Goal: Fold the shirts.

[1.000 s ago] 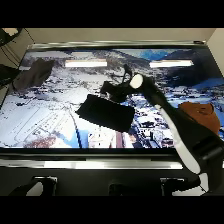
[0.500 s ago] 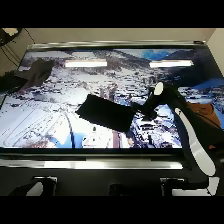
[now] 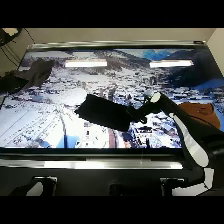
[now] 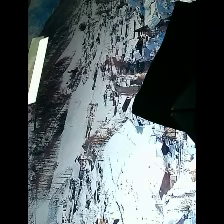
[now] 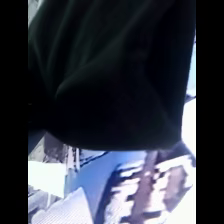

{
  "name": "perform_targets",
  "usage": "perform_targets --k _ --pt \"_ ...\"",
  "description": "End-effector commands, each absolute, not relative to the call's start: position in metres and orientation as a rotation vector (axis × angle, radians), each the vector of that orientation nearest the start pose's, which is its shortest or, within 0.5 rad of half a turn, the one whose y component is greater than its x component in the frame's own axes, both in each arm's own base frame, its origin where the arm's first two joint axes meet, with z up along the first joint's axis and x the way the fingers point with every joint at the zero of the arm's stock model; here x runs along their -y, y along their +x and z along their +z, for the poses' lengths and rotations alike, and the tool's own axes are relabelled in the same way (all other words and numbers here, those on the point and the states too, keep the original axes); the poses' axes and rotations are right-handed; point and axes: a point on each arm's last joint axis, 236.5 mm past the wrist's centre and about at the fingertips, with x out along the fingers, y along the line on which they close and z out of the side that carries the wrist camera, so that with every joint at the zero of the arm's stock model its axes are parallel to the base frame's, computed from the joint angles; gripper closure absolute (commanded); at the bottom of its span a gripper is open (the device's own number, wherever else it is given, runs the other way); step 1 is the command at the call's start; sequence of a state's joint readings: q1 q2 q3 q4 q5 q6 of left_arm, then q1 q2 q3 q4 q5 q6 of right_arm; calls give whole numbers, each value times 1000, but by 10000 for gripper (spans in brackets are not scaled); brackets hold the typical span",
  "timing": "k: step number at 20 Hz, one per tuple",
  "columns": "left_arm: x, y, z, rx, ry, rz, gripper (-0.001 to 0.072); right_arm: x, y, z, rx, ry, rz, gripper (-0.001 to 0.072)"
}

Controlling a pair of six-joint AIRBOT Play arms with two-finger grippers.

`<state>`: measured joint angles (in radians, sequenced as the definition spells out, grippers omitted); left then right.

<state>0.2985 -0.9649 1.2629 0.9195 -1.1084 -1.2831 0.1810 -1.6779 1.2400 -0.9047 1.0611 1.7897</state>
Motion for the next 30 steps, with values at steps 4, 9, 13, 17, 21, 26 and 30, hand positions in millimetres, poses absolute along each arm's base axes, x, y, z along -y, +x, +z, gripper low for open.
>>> perform_targets --k 4,9,13,17,21,26,30 --pt "14 390 219 -652 -339 -249 681 -110 468 62 -1163 702 199 659" --pt "13 390 219 -652 -340 -249 681 37 434 173 -960 704 -63 659" --pt "13 390 219 -652 -340 -249 681 103 390 229 -785 776 -232 659" --pt "14 390 219 -652 -339 -249 681 142 348 246 -732 840 -362 658" --pt "14 390 219 -652 -336 -250 681 171 321 259 -654 907 -473 658" --pt "12 393 222 -636 -336 -242 681 163 304 267 -654 926 -469 659" --pt "8 398 227 -603 -338 -228 681 144 340 292 -553 1034 -290 659"
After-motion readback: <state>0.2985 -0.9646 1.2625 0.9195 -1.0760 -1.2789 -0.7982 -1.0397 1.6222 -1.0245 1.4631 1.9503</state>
